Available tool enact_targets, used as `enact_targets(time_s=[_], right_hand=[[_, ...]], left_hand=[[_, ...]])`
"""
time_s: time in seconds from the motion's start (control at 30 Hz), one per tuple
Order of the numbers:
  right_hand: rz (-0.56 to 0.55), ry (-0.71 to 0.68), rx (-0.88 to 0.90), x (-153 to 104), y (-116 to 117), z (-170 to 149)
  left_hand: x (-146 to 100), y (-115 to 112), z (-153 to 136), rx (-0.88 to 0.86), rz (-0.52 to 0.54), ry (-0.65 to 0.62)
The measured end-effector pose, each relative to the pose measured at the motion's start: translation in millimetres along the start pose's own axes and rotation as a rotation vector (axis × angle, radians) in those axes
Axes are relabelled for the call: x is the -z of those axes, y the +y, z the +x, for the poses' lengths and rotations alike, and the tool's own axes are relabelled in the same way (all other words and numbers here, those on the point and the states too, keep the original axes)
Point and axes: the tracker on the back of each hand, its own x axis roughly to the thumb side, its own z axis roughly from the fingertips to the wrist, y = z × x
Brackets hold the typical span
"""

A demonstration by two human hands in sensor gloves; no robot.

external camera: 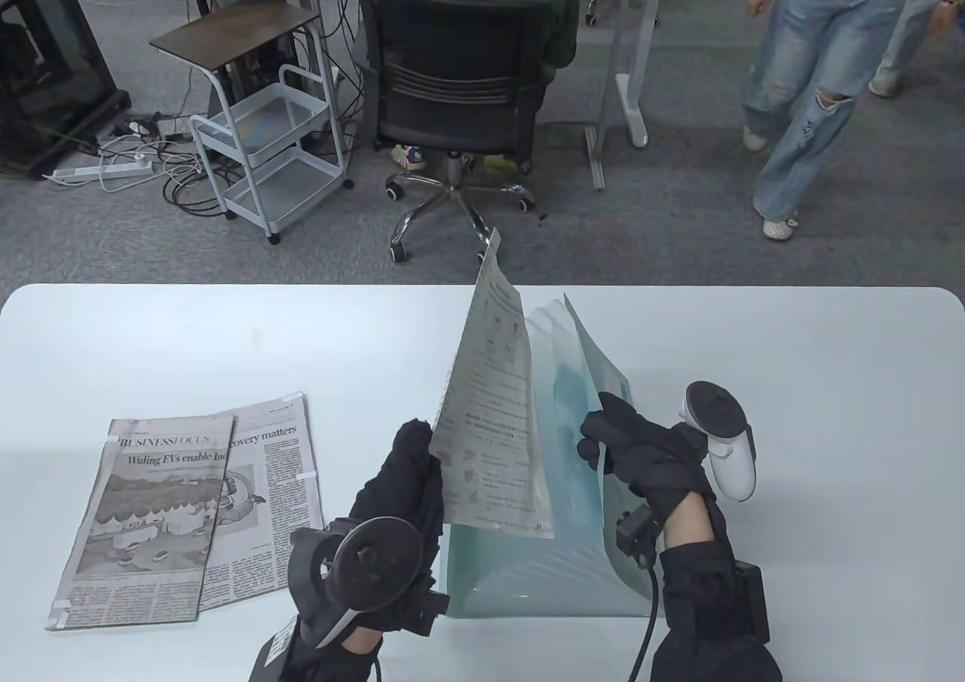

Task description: Sort materials into accordion folder compartments

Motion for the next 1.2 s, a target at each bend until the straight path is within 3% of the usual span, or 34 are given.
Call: enact_targets(time_s=[0.5,0.8,1.2], right_hand=[[-0.006,-0.003,0.009,-1.1,-1.3,0.3],[-0.001,-0.001,0.006,-0.6,-0.1,0.3],[0.003,0.001,0.008,0.3,2.0,0.1]], left_hand=[[1.5,8.7,-9.5,-0.086,-0.051,0.027],[9.8,-4.3,-24.9,-0.171,-0.104,0.082],[9.3,-15.5,-18.2,-0.191,-0.143,0.068]])
